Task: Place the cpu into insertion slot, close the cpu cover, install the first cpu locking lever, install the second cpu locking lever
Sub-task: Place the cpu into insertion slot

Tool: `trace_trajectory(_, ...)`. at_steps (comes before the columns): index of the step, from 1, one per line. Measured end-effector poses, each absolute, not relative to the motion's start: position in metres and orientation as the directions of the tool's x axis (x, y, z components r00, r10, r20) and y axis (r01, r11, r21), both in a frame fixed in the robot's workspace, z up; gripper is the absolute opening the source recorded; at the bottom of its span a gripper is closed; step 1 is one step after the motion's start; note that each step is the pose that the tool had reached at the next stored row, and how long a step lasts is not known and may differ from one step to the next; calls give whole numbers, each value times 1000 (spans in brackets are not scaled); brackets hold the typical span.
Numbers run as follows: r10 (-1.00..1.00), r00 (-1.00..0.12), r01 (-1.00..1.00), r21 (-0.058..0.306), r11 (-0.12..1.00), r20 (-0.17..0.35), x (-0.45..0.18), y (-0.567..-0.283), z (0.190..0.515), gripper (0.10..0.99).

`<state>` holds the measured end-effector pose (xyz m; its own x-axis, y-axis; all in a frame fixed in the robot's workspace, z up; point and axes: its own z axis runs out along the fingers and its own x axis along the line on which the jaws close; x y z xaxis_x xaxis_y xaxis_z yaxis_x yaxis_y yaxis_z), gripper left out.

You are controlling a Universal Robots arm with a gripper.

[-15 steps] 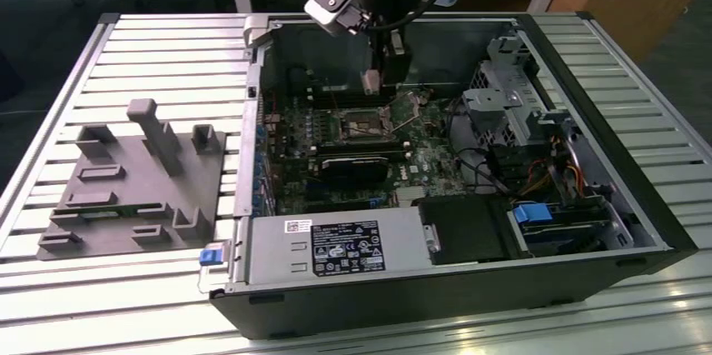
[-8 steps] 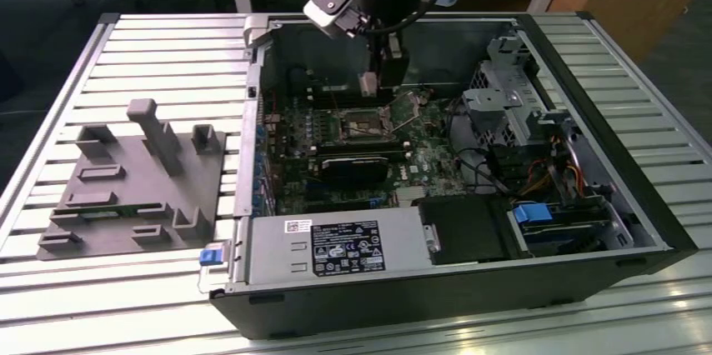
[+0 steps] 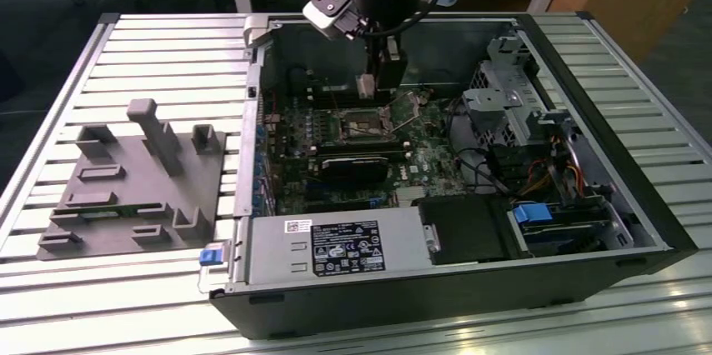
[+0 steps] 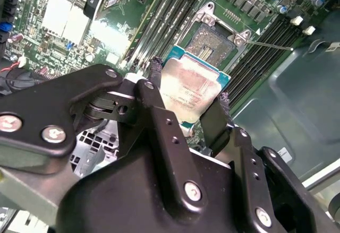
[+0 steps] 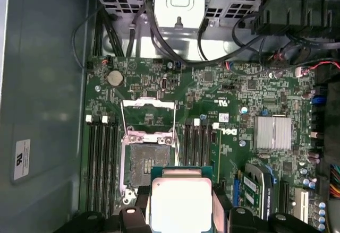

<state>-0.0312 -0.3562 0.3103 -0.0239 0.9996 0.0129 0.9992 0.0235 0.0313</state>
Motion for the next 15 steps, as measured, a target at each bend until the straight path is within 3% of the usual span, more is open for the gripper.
trace_trajectory(15, 1000, -24, 1000, 15, 24, 14, -31, -356, 305, 541)
